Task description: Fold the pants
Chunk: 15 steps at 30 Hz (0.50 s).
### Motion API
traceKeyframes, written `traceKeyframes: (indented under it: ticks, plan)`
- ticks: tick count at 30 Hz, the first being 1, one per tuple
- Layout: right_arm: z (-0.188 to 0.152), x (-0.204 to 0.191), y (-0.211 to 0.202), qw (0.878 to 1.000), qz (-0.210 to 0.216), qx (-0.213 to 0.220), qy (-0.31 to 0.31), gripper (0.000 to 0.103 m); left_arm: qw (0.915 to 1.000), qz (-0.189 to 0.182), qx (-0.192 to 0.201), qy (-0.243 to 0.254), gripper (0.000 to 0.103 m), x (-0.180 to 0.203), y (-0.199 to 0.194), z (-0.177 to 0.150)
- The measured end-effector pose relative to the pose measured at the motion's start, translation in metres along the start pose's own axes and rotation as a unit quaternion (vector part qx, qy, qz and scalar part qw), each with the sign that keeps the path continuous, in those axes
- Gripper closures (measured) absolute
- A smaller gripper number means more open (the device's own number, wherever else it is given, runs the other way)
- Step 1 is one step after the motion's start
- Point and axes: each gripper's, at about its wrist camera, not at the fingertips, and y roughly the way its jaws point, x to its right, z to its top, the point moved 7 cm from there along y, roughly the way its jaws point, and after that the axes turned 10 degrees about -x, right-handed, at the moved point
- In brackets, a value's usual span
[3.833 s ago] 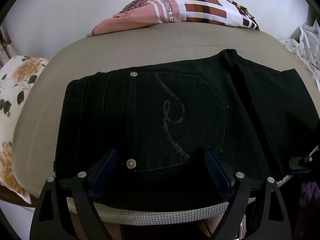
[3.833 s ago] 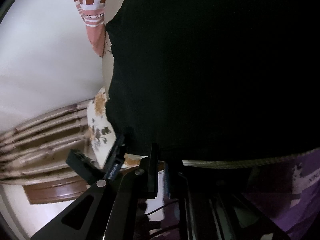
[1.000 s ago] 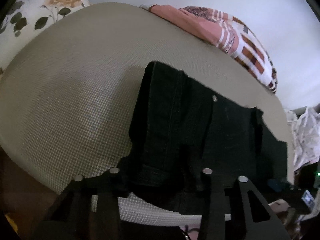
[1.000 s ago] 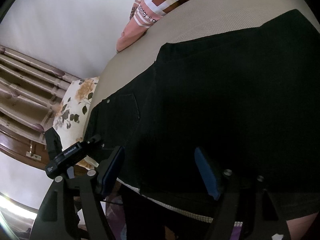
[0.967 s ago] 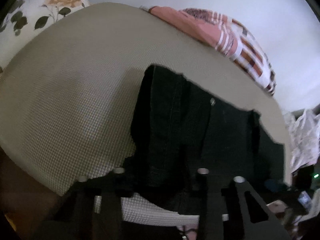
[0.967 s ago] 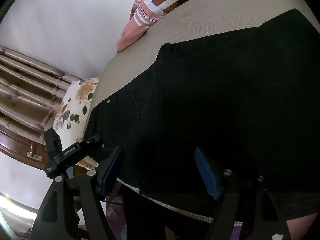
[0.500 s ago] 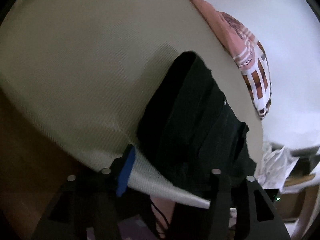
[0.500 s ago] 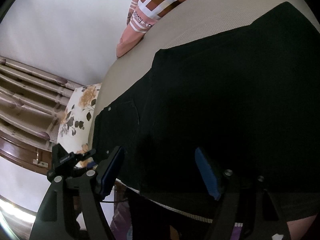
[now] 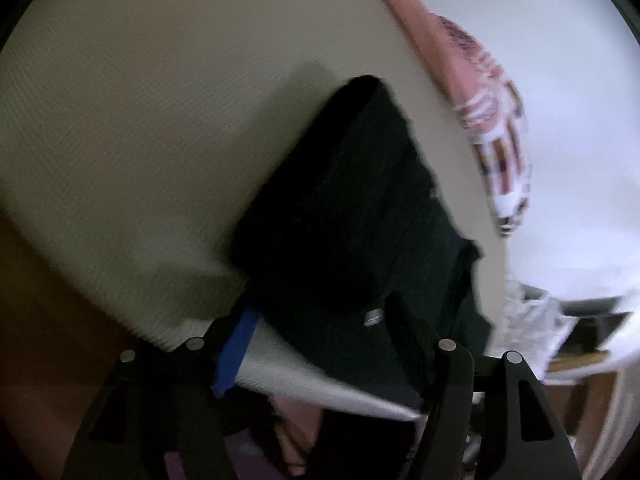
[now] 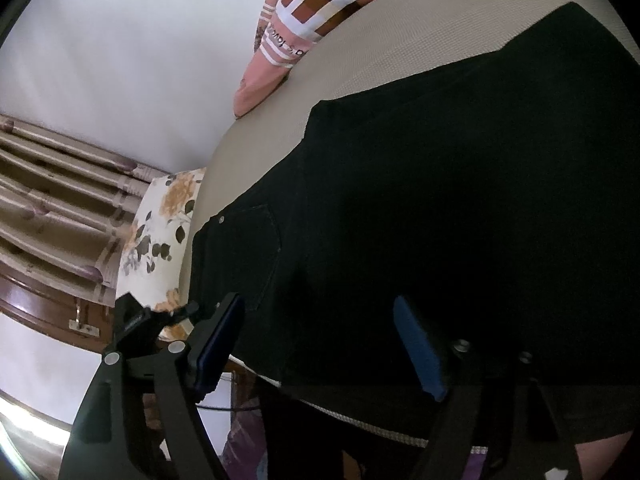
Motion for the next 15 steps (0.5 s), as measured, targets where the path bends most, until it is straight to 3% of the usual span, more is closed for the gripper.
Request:
traceKeyframes:
  ticks: [2,4,8,9,10,11,13,15]
  plan:
    - [0.0,0.001,0.0,1.0,0.001,0.0,0.002,0.028,1.0,-0.004,0.006,0.004,0.027,0.006,0.004,0.008]
    - [0.0,0.002,0.0,1.0,0.002,0.0,0.004,0.028,0.9999,-0.014,0.004,0.007,0.012,0.014,0.009,0.012]
    - [0.0,0.002,0.0,1.0,0.004,0.0,0.003,0.027,0.9992,-0.019,0.02,0.03,0.011,0.02,0.01,0.018]
    - [0.0,0.001,0.0,1.0,0.003,-0.001,0.002,0.027,0.999,-0.013,0.028,0.033,0.025,0.018,0.009,0.017]
    - [0.0,0.001,0.0,1.0,0.002,-0.002,0.001,0.027,0.9986,0.008,0.037,0.037,0.063,0.015,0.008,0.016]
    - [-0.001,0.001,0.0,1.0,0.0,-0.003,-0.001,0.027,0.9976,0.032,0.044,0.043,0.074,0.008,0.006,0.014]
    - [-0.001,0.002,-0.001,1.0,0.001,-0.002,0.001,0.027,0.9983,0.008,0.051,0.029,0.075,0.002,0.002,0.011]
    - [0.0,0.003,-0.002,1.0,0.004,-0.002,0.003,0.027,0.9961,0.021,0.071,0.048,0.077,0.014,-0.004,0.007]
